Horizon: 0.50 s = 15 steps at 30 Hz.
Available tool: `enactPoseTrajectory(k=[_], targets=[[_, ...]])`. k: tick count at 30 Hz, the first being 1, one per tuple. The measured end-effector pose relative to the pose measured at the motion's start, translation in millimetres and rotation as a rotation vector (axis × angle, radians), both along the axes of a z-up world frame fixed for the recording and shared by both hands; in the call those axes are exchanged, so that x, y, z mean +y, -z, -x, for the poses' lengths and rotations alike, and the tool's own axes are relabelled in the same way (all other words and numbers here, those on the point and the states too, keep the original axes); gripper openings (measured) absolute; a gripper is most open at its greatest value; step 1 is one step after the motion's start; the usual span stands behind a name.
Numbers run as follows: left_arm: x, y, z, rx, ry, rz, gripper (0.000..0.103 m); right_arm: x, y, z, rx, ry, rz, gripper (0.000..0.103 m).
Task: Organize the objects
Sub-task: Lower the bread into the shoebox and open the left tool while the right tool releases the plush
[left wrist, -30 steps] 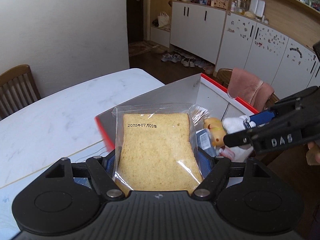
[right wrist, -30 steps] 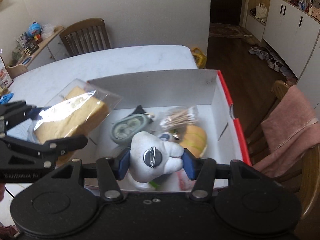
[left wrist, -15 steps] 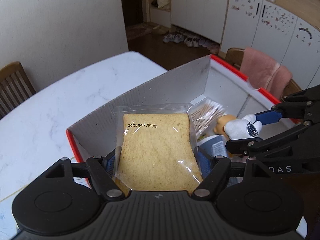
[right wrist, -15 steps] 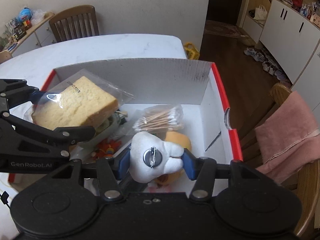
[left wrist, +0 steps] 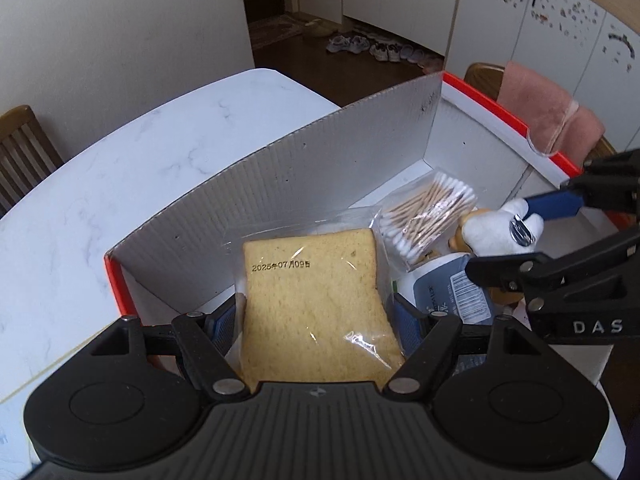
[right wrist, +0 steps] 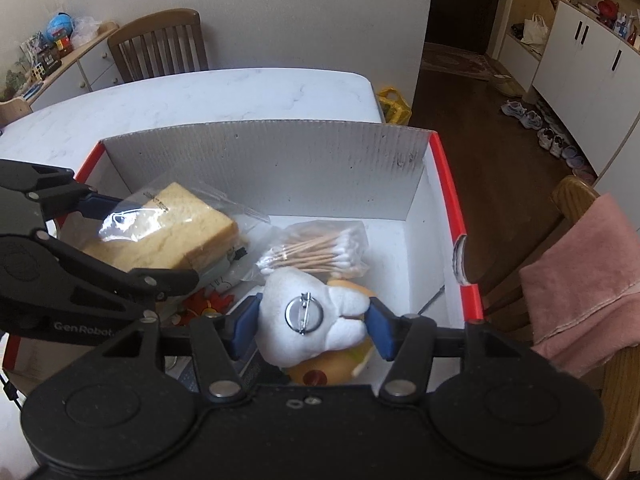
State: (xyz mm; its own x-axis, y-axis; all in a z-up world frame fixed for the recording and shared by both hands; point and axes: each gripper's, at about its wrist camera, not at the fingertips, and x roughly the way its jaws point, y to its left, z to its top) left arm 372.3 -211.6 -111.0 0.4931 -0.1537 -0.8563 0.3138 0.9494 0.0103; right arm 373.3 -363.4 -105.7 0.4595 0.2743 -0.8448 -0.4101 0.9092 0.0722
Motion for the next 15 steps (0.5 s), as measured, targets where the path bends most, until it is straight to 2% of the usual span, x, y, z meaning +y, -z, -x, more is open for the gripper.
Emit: enactPoseTrajectory(k=[10, 15], targets=[[-1, -1, 6, 0.003, 0.006, 0.009, 0.077, -10, -10, 6, -0.019, 0.011, -0.038, 0.072], [0, -3, 12, 0.000, -0.008, 0.023, 0.077, -17, -16, 13, -0.029, 0.011, -0.059, 0.073]])
